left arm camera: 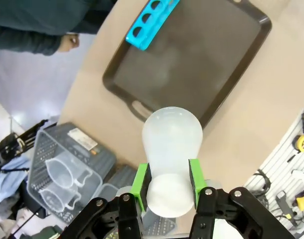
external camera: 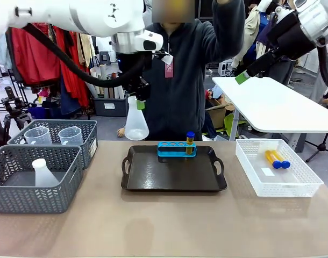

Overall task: Prepare the laboratory tools.
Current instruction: Pick up one Small flask and place it on the Handle tray.

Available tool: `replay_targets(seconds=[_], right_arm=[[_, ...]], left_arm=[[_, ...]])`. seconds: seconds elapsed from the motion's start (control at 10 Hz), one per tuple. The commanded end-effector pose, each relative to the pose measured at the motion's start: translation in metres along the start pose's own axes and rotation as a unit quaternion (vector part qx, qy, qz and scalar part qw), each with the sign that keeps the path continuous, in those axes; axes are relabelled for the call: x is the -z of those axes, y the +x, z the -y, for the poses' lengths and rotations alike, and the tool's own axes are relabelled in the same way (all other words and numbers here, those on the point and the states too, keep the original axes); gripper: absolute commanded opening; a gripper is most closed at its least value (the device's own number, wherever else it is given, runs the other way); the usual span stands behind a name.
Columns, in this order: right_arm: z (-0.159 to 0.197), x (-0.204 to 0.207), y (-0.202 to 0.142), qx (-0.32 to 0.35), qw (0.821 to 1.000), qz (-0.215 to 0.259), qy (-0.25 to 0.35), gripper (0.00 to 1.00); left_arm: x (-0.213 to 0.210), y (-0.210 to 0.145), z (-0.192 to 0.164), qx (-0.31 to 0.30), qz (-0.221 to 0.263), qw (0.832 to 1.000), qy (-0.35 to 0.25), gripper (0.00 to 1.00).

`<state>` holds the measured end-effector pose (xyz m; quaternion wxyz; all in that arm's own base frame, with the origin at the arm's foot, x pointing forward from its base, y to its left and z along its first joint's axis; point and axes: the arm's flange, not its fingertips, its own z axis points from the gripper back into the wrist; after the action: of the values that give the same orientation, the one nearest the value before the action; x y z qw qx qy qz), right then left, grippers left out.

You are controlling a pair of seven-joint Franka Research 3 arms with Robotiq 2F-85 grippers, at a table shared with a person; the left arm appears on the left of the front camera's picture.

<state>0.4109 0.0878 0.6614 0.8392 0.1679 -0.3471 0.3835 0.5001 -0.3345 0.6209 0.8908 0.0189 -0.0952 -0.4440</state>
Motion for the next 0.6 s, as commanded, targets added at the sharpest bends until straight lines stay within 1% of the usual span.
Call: replay_targets(seconds=[0.0, 0.1, 0.2, 0.5], right_arm=[[0.000, 0.001, -0.001, 0.001, 1.000, 0.009, 0.009, 1.00], [0.000, 0.001, -0.001, 0.001, 1.000, 0.009, 0.009, 1.00], [0.000, 0.001, -0.001, 0.001, 1.000, 0.009, 0.009, 1.00], [0.000, 0.001, -0.001, 0.001, 1.000, 0.009, 0.009, 1.00]], left_arm=[[-0.004, 0.008, -0.004, 0.016, 0.004, 1.000, -0.011, 0.00], [-0.012, -0.006, -0.013, -0.017, 0.001, 1.000, -0.003, 0.00], [0.005, 0.007, 0.002, 0.005, 0.000, 1.000, -0.004, 0.00], [0.004, 0.007, -0.001, 0.003, -0.001, 1.000, -0.005, 0.00]])
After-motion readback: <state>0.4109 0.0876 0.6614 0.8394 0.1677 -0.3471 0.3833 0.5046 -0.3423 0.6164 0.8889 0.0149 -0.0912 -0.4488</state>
